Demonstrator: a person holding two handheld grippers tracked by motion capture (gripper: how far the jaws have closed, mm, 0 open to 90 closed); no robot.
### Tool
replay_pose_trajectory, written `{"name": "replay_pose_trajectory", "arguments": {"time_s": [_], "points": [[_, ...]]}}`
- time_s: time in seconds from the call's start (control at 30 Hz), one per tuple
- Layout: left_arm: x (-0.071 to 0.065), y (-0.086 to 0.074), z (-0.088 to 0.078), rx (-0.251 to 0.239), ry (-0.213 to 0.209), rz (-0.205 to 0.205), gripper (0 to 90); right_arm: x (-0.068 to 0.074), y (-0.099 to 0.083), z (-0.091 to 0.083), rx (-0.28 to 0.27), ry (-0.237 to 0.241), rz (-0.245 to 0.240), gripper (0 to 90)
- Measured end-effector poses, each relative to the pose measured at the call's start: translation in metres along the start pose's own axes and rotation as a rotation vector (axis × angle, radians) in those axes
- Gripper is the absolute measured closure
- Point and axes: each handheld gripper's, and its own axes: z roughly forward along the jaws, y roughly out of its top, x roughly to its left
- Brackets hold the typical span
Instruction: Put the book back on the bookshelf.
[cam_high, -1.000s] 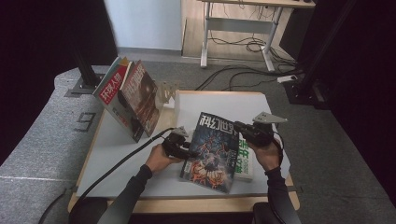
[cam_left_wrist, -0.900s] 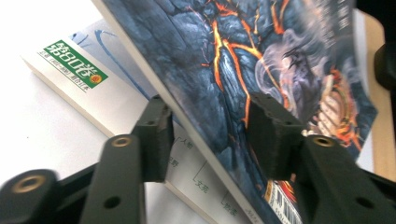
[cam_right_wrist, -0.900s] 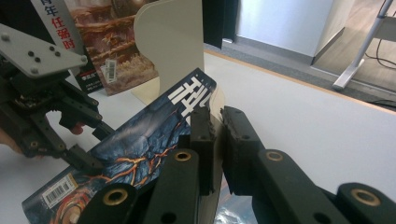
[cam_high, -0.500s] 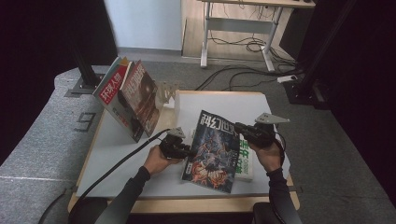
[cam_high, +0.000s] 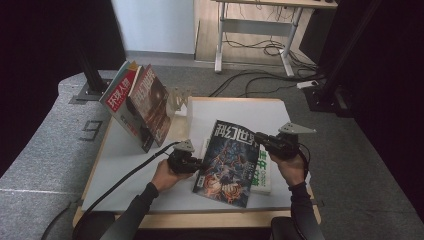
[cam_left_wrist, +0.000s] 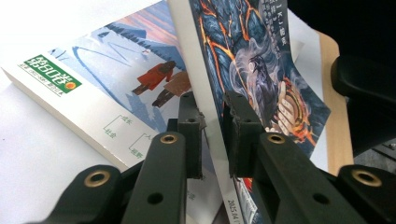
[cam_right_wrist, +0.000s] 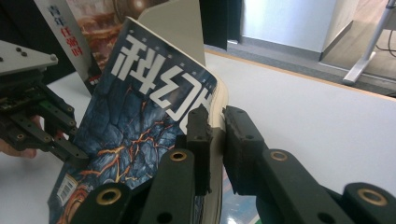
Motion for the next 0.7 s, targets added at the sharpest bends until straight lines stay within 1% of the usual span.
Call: {"name": "replay_pose_trajectory", "arguments": {"time_s": [0.17, 0.43, 0.47, 0.57, 0.7], "points": [[-0.0034, -0.0005, -0.0033, -0.003, -0.001, 0.006, 79.8, -0.0017, 0.0005, -0.0023, -0.013, 0.017, 0.012, 75.2], [-0.0069, -0.0032, -0.0073, -0.017, -0.003, 0.007, 80.9, -0.0018, 0.0003, -0.0024, -0.01, 0.023, 0.015, 64.8], [-0.0072, -0.0035, -0.0077, -0.019, -0.008, 0.006, 81.0, -0.0021, -0.0003, -0.0021, -0.009, 0.021, 0.018, 63.6], [-0.0087, -0.0042, -0.0084, -0.021, -0.011, 0.012, 81.4, -0.0046, -0.0035, 0.0004, 0.01, 0.011, 0.029, 58.2], [-0.0092, -0.0048, -0.0084, -0.026, -0.019, 0.019, 81.7, -0.0097, -0.008, 0.0024, 0.004, 0.02, 0.067, 51.9]]}}
